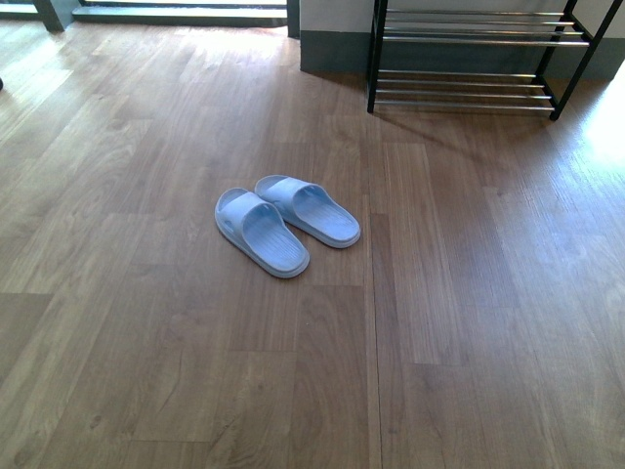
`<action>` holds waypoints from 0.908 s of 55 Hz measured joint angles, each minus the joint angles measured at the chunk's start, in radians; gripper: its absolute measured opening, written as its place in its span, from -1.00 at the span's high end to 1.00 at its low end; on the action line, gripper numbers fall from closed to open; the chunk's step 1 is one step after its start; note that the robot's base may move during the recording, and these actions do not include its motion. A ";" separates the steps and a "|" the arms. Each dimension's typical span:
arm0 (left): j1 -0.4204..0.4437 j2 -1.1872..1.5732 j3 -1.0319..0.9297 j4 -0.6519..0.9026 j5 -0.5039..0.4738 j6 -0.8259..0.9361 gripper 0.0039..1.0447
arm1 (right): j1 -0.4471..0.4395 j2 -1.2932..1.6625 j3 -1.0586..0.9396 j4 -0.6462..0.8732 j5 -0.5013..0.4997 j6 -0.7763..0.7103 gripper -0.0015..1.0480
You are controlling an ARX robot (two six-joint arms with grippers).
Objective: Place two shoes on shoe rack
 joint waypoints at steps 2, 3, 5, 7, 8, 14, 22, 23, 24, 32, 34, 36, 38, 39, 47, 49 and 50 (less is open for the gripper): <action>0.000 0.000 0.000 0.000 0.000 0.000 -0.83 | 0.000 0.000 0.000 0.000 0.000 0.000 -0.82; 0.000 0.000 0.000 0.000 0.000 0.000 -0.83 | 0.000 0.000 0.000 0.000 0.000 0.000 -0.82; 0.000 0.000 0.000 0.000 0.000 0.000 -0.83 | 0.000 0.000 0.000 0.000 0.000 0.000 -0.82; 0.000 0.000 0.000 0.000 0.000 0.000 -0.83 | 0.000 0.000 0.000 0.000 0.000 0.000 -0.82; 0.000 0.000 0.000 0.000 0.000 0.000 -0.83 | 0.000 0.000 0.000 0.000 0.000 0.000 -0.82; 0.000 0.000 0.000 0.000 0.000 0.000 -0.83 | 0.000 0.000 0.000 0.000 0.000 0.000 -0.82; 0.000 0.000 0.000 0.000 0.000 0.000 -0.83 | 0.000 0.000 0.000 0.000 0.000 0.000 -0.82; 0.000 0.000 0.000 0.000 0.000 0.000 -0.83 | 0.000 0.000 0.000 0.000 0.000 0.000 -0.82; 0.000 0.000 0.000 0.000 0.000 0.000 -0.83 | 0.000 0.000 0.000 0.000 0.000 0.000 -0.82; 0.000 0.000 0.000 0.000 0.000 0.000 -0.83 | 0.000 0.000 0.000 0.000 0.000 0.000 -0.82; 0.000 0.000 0.000 0.000 0.000 0.000 -0.83 | 0.000 0.000 0.000 0.000 0.000 0.000 -0.82; 0.000 0.000 0.000 0.000 0.000 0.000 -0.83 | 0.000 0.000 0.000 0.000 0.000 0.000 -0.82; 0.000 0.000 0.000 0.000 0.000 0.000 -0.83 | 0.000 0.000 0.000 0.000 0.000 0.000 -0.82; 0.000 0.000 0.000 0.000 0.000 0.000 -0.83 | 0.000 0.000 0.000 0.000 0.000 0.000 -0.82; 0.000 0.000 0.000 0.000 0.000 0.000 -0.83 | 0.000 0.000 0.000 0.000 0.000 0.000 -0.82; 0.000 0.000 0.000 0.000 0.000 0.000 -0.83 | 0.000 0.000 0.000 0.000 0.000 0.000 -0.82; 0.000 0.000 0.000 0.000 0.000 0.000 -0.83 | 0.000 0.000 0.000 0.000 0.000 0.000 -0.82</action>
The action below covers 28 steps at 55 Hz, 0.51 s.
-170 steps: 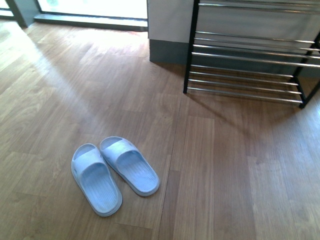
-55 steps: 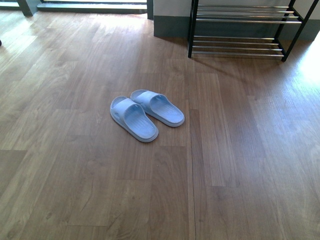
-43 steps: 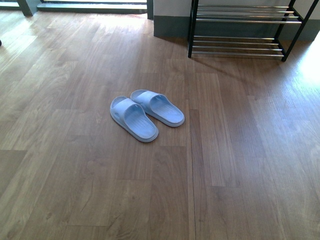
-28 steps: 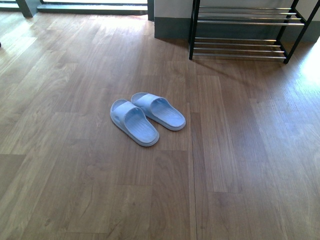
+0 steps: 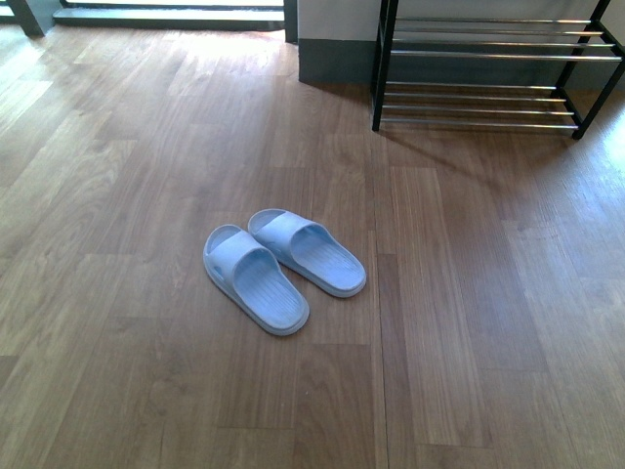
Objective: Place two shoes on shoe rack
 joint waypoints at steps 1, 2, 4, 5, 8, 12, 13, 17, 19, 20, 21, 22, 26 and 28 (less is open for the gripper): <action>0.000 0.000 0.000 0.000 0.000 0.000 -0.83 | 0.000 0.000 0.000 0.000 0.000 0.000 -0.82; 0.000 0.000 0.000 0.000 0.000 0.000 -0.83 | 0.000 0.000 0.000 0.000 0.000 0.000 -0.82; 0.000 0.000 0.000 0.000 0.000 0.000 -0.83 | 0.000 0.000 0.000 0.000 0.000 0.000 -0.82; 0.000 0.000 0.000 0.000 0.000 0.000 -0.83 | 0.000 0.000 0.000 0.000 0.000 0.000 -0.82; 0.000 0.000 0.000 0.000 0.000 0.000 -0.83 | 0.000 0.000 0.000 0.000 0.000 0.000 -0.82; 0.000 0.000 0.000 0.000 0.000 0.000 -0.83 | 0.000 0.000 0.000 0.000 0.000 0.000 -0.82; 0.000 0.000 0.000 0.000 0.000 0.000 -0.83 | 0.000 0.000 0.000 0.000 0.000 0.000 -0.82; 0.000 0.000 0.000 0.000 0.000 0.000 -0.83 | 0.000 0.000 0.000 0.000 0.000 0.000 -0.82; 0.000 0.000 0.000 0.000 0.000 0.000 -0.83 | 0.000 0.000 0.000 0.000 0.000 0.000 -0.82; 0.000 0.000 0.000 0.000 0.000 0.000 -0.83 | 0.000 0.000 0.000 0.000 -0.001 0.000 -0.82; 0.000 0.000 0.000 0.000 0.000 0.000 -0.83 | 0.000 0.000 0.000 0.000 0.000 0.000 -0.82; 0.000 0.000 0.000 0.000 0.000 0.000 -0.83 | 0.000 0.000 0.000 0.000 0.000 0.000 -0.82; 0.000 0.000 0.000 0.000 0.000 0.000 -0.83 | 0.000 0.000 0.000 0.000 0.000 0.000 -0.82; 0.000 0.000 0.000 0.000 0.000 0.000 -0.83 | 0.000 0.000 0.000 0.000 0.000 0.000 -0.82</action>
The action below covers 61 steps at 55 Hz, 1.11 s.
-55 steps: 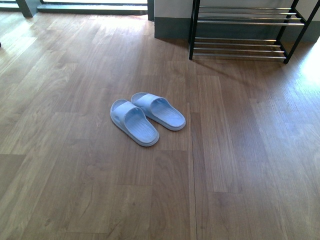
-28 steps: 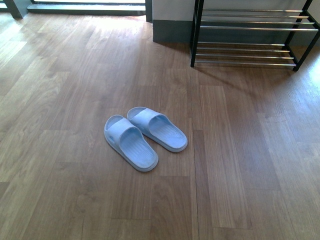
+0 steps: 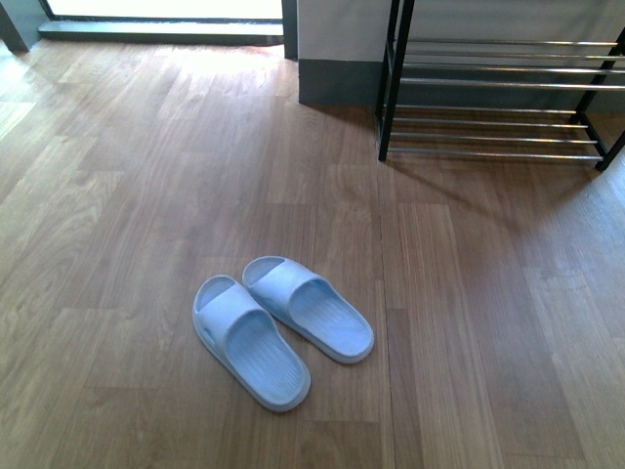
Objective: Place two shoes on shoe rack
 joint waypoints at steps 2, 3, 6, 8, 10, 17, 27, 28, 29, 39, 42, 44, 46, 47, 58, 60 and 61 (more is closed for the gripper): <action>0.000 0.000 0.000 0.000 0.000 0.000 -0.83 | 0.000 0.000 0.000 0.000 0.000 0.000 -0.82; 0.000 0.000 0.000 0.000 0.000 0.000 -0.83 | 0.000 0.000 0.000 0.000 0.000 0.000 -0.82; 0.000 0.000 0.000 0.000 0.000 0.000 -0.83 | 0.000 0.002 0.000 0.000 0.000 0.000 -0.82; 0.000 0.000 0.000 0.000 0.000 0.000 -0.83 | 0.000 0.001 0.000 0.000 0.000 0.000 -0.82; 0.000 0.000 0.000 0.000 0.000 0.000 -0.83 | 0.000 0.002 0.000 0.000 0.000 0.000 -0.82; -0.099 0.283 0.098 -0.043 -0.274 -0.177 -0.83 | 0.000 0.001 0.000 0.000 0.000 0.000 -0.82; -0.160 1.189 0.342 0.354 -0.203 -0.354 -0.83 | 0.000 0.001 0.000 0.000 0.000 0.000 -0.82; -0.162 1.226 0.354 0.363 -0.201 -0.354 -0.83 | 0.000 0.001 0.000 0.000 0.000 0.000 -0.82; -0.166 1.326 0.385 0.379 -0.198 -0.355 -0.83 | 0.000 0.001 0.000 0.000 0.000 0.000 -0.82; -0.197 1.953 0.595 0.412 -0.209 -0.340 -0.83 | 0.000 0.001 0.000 0.000 0.000 0.000 -0.82; -0.206 2.094 0.664 0.408 -0.202 -0.330 -0.83 | 0.000 0.001 0.000 0.000 0.000 0.000 -0.82; -0.210 2.163 0.699 0.411 -0.208 -0.318 -0.83 | 0.000 0.001 0.000 0.000 0.000 0.000 -0.82; -0.212 2.229 0.738 0.408 -0.202 -0.317 -0.83 | 0.000 0.001 0.000 0.000 0.000 0.000 -0.82; -0.213 2.245 0.748 0.407 -0.203 -0.315 -0.83 | 0.000 0.001 0.000 0.000 0.000 0.000 -0.82; -0.235 2.480 0.918 0.379 -0.190 -0.329 -0.83 | 0.000 0.001 0.000 0.000 0.000 0.000 -0.82; -0.243 2.517 0.949 0.380 -0.189 -0.332 -0.83 | 0.000 0.001 0.000 0.000 0.000 0.000 -0.82; -0.246 2.529 0.959 0.379 -0.190 -0.334 -0.83 | 0.000 0.001 0.000 0.000 0.000 0.000 -0.82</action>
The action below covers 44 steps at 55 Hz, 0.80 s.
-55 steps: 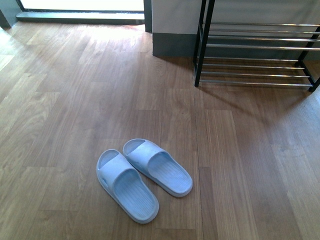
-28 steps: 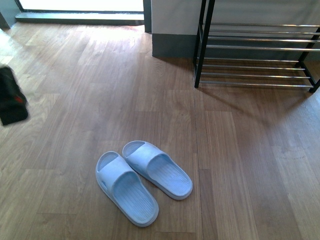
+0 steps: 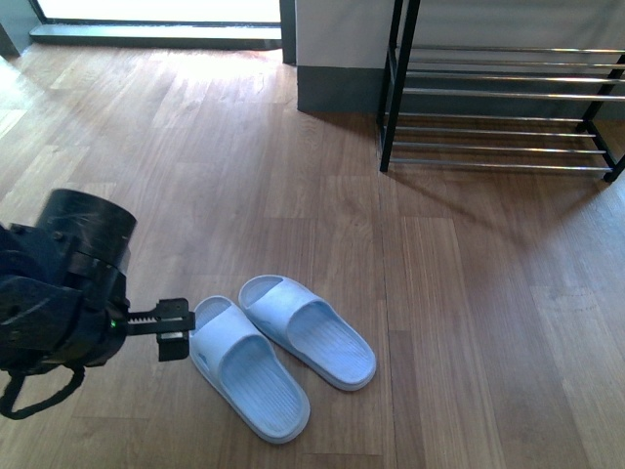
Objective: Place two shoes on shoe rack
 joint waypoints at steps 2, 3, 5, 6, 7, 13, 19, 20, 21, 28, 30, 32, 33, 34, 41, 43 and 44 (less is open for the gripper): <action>-0.011 0.035 0.029 -0.005 0.005 -0.014 -0.83 | 0.000 0.000 0.000 0.000 0.000 0.000 -0.82; -0.013 0.046 0.039 -0.006 0.009 -0.018 -0.83 | 0.000 0.000 0.000 0.000 0.000 0.000 -0.82; -0.022 0.077 0.068 -0.014 0.014 -0.021 -0.83 | 0.000 0.000 0.000 0.000 0.000 0.000 -0.82; -0.028 0.097 0.088 -0.021 0.014 -0.025 -0.83 | 0.000 0.000 0.000 0.000 0.000 0.000 -0.82; -0.032 0.106 0.096 -0.024 0.015 -0.027 -0.83 | 0.000 0.000 0.000 0.000 0.000 0.000 -0.82; -0.058 0.170 0.159 -0.041 0.044 -0.040 -0.83 | 0.000 0.000 0.000 0.000 0.000 0.000 -0.82; -0.081 0.216 0.219 -0.071 0.052 -0.050 -0.83 | 0.000 0.000 0.000 0.000 0.000 0.000 -0.82; -0.087 0.230 0.236 -0.071 0.054 -0.055 -0.83 | 0.000 0.000 0.000 0.000 0.000 0.000 -0.82; -0.089 0.235 0.243 -0.071 0.056 -0.058 -0.83 | 0.000 0.000 0.000 0.000 0.000 0.000 -0.82; -0.101 0.291 0.311 -0.081 0.058 -0.094 -0.83 | 0.000 0.000 0.000 0.000 0.000 0.000 -0.82; -0.103 0.309 0.328 -0.086 0.056 -0.098 -0.83 | 0.000 0.000 0.000 0.000 0.000 0.000 -0.82; -0.103 0.326 0.343 -0.091 0.055 -0.102 -0.83 | 0.000 0.000 0.000 0.000 0.000 0.000 -0.82; -0.103 0.331 0.346 -0.090 0.055 -0.104 -0.83 | 0.000 0.000 0.000 0.000 0.000 0.000 -0.82; -0.103 0.343 0.353 -0.089 0.051 -0.106 -0.83 | 0.000 0.000 0.000 0.000 0.000 0.000 -0.82; -0.097 0.376 0.360 -0.071 0.009 -0.109 -0.83 | 0.000 0.000 0.000 0.000 0.000 0.000 -0.82; -0.093 0.376 0.360 -0.068 -0.011 -0.112 -0.83 | 0.000 0.000 0.000 0.000 0.000 0.000 -0.82; -0.092 0.376 0.360 -0.063 -0.018 -0.112 -0.83 | 0.000 0.000 0.000 0.000 0.000 0.000 -0.82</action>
